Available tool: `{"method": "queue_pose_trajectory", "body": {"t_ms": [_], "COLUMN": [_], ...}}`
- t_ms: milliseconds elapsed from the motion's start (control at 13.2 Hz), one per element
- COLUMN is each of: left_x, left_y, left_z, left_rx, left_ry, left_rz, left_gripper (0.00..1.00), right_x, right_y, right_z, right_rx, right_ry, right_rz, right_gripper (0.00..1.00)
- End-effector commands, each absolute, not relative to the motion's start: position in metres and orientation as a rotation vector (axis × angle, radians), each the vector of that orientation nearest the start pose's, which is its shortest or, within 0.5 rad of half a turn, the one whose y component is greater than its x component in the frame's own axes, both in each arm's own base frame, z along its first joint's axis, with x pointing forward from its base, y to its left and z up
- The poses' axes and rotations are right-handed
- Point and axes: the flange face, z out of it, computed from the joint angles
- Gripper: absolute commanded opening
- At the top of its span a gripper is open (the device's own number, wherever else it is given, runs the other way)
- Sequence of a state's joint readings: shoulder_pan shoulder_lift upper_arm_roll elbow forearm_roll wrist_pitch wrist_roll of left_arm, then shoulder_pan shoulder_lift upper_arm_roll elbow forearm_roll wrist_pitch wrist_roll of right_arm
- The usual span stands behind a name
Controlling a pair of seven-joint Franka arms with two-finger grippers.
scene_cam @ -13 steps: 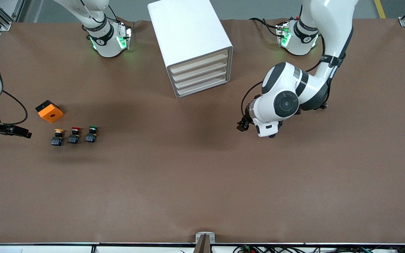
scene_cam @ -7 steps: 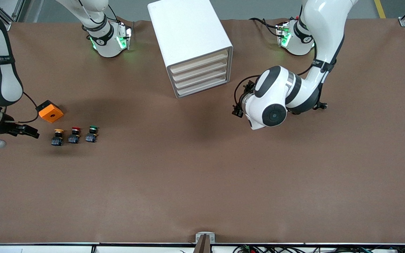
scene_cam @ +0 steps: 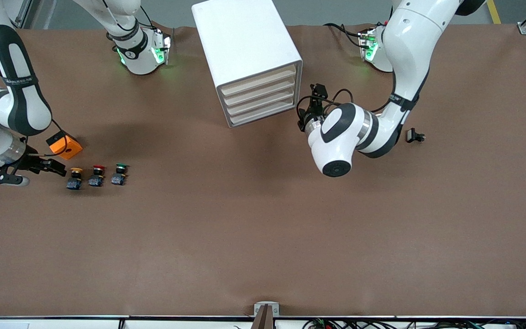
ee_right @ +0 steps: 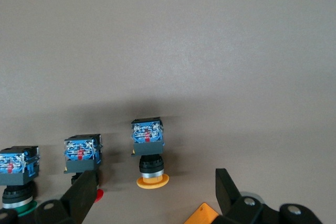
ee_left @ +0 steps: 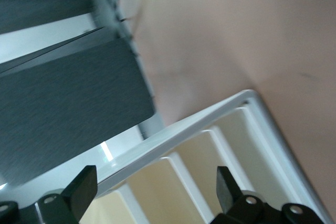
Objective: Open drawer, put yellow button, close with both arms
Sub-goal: 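Grasp the drawer handle with the left gripper while the right gripper grasps the yellow button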
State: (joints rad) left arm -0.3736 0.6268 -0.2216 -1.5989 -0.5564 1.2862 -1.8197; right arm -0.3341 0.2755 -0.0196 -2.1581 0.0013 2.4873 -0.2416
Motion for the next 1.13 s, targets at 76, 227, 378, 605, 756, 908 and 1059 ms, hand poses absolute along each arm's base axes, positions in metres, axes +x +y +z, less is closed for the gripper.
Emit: {"method": "queue_pose_trajectory", "body": {"t_ms": [76, 227, 378, 605, 756, 908, 1059], "left_x": [0.454, 0.448, 0.445, 0.439, 0.436, 0.43, 0.43], "left_y": [-0.387, -0.394, -0.4, -0.407, -0.409, -0.418, -0.421], "left_z": [0.263, 0.259, 0.253, 0.252, 0.249, 0.249, 0.25], "left_rx": [-1.623, -1.547, -1.488, -1.451, -1.41, -1.38, -1.365], "left_ry": [-1.363, -1.369, -1.372, -1.35, -1.357, -1.357, -1.357], "left_rz": [1.31, 1.329, 1.362, 1.386, 1.372, 1.37, 1.393], "left_gripper": [1.0, 1.0, 1.0, 1.0, 1.0, 0.9, 0.76], "right_x": [0.539, 0.543, 0.549, 0.551, 0.552, 0.551, 0.549], "right_y": [-0.196, -0.188, -0.175, -0.174, -0.177, -0.178, -0.179], "right_z": [0.256, 0.243, 0.231, 0.214, 0.211, 0.206, 0.199], "right_rx": [-3.163, -3.165, -3.169, -3.174, -3.175, -3.175, -3.176], "right_ry": [0.168, 0.149, 0.107, 0.087, 0.089, 0.085, 0.043], "right_rz": [-0.108, -0.116, -0.147, -0.175, -0.177, -0.175, -0.155], "right_gripper": [1.0, 1.0, 1.0, 1.0, 1.0, 1.0, 1.0]}}
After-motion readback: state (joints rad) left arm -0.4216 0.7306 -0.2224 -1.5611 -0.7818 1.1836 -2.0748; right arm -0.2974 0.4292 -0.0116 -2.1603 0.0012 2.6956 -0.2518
